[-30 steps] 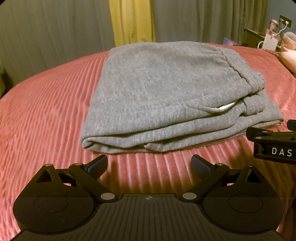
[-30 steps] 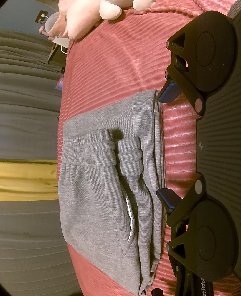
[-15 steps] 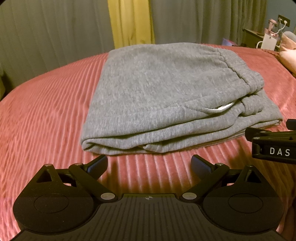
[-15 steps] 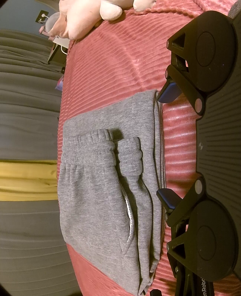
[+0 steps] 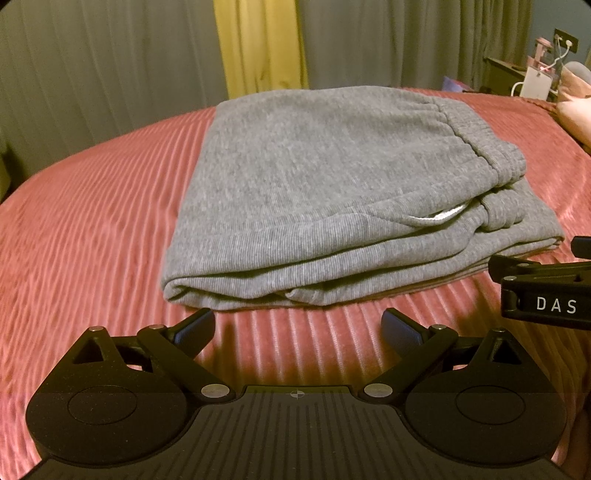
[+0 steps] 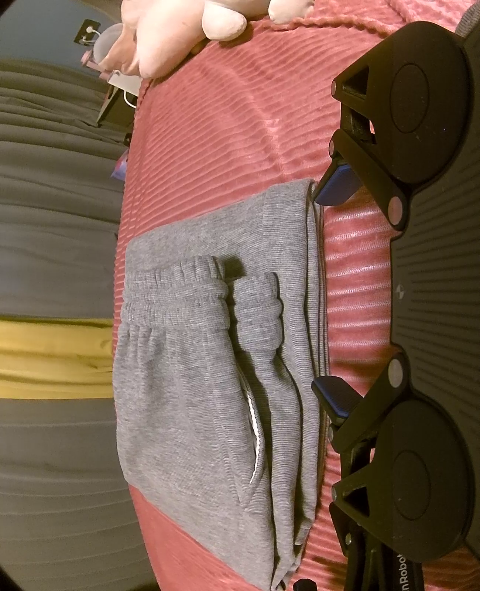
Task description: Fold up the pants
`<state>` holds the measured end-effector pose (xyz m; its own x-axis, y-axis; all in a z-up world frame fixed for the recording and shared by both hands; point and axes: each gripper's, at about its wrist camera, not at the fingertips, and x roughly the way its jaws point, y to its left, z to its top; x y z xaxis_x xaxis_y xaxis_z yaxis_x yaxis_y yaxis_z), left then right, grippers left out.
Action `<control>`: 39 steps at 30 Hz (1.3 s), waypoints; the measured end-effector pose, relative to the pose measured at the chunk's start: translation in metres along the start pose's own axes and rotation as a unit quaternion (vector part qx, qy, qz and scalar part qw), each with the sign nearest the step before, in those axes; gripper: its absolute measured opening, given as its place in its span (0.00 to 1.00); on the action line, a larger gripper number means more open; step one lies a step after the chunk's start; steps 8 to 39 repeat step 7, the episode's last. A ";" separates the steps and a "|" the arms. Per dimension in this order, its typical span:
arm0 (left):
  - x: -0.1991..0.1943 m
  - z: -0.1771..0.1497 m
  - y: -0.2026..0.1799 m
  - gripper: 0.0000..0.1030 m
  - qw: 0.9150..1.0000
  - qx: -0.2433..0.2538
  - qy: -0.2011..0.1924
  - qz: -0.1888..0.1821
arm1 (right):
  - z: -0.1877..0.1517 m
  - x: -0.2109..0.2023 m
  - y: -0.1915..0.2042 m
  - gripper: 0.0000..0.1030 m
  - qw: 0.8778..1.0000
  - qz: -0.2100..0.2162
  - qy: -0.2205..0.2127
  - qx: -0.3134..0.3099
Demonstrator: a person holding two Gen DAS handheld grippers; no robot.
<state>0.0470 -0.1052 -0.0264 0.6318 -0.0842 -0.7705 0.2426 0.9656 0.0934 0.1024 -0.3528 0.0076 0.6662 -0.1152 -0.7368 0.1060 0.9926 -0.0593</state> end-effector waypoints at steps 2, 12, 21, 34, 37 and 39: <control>-0.002 0.000 0.000 0.97 1.000 -0.001 -0.009 -0.002 | 0.000 0.000 0.000 0.96 1.000 0.000 0.000 -0.001; -0.004 0.000 0.001 0.97 1.000 -0.002 -0.013 -0.004 | 0.000 0.000 0.000 0.96 1.000 -0.001 -0.001 -0.003; -0.004 0.000 0.001 0.97 1.000 -0.002 -0.013 -0.004 | 0.000 0.000 0.000 0.96 1.000 -0.001 -0.001 -0.003; -0.004 0.000 0.001 0.97 1.000 -0.002 -0.013 -0.004 | 0.000 0.000 0.000 0.96 1.000 -0.001 -0.001 -0.003; -0.004 0.000 0.001 0.97 1.000 -0.002 -0.013 -0.004 | 0.000 0.000 0.000 0.96 1.000 -0.001 -0.001 -0.003; -0.004 0.000 0.001 0.97 1.000 -0.002 -0.013 -0.004 | 0.000 0.000 0.000 0.96 1.000 -0.001 -0.001 -0.003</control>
